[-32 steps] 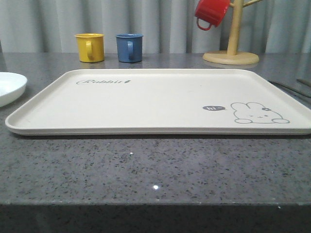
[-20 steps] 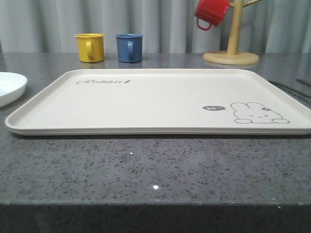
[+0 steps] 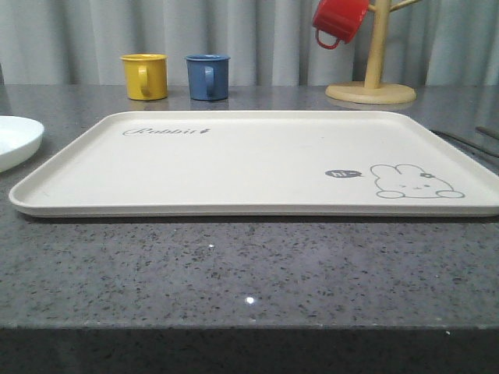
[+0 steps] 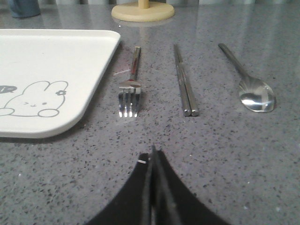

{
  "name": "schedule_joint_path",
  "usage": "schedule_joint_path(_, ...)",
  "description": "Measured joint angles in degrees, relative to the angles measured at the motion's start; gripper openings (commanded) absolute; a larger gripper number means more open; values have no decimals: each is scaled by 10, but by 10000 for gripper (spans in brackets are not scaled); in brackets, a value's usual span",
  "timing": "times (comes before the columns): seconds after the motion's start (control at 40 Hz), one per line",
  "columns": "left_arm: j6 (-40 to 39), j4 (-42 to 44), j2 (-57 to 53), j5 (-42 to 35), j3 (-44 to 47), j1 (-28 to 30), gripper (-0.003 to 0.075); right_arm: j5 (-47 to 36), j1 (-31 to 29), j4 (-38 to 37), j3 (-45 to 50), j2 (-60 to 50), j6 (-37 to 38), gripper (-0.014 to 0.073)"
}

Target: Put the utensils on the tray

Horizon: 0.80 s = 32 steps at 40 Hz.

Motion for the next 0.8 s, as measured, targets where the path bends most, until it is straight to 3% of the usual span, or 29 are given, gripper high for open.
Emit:
schedule_joint_path(0.35,0,16,0,-16,0,0,-18,0,0,0,0,0,0,-69)
schedule_joint_path(0.55,0,34,0,-89,0,0,-18,-51,0,5,0,0,0,-69)
schedule_joint_path(0.65,0,37,0,-168,0,0,-18,-82,0,7,0,0,0,-69)
schedule_joint_path(0.73,0,37,0,-219,-9,0,-18,-66,0,7,-12,0,0,-69)
schedule_joint_path(0.8,0,37,0,-198,-39,0,-18,-26,0,8,-45,0,0,-67)
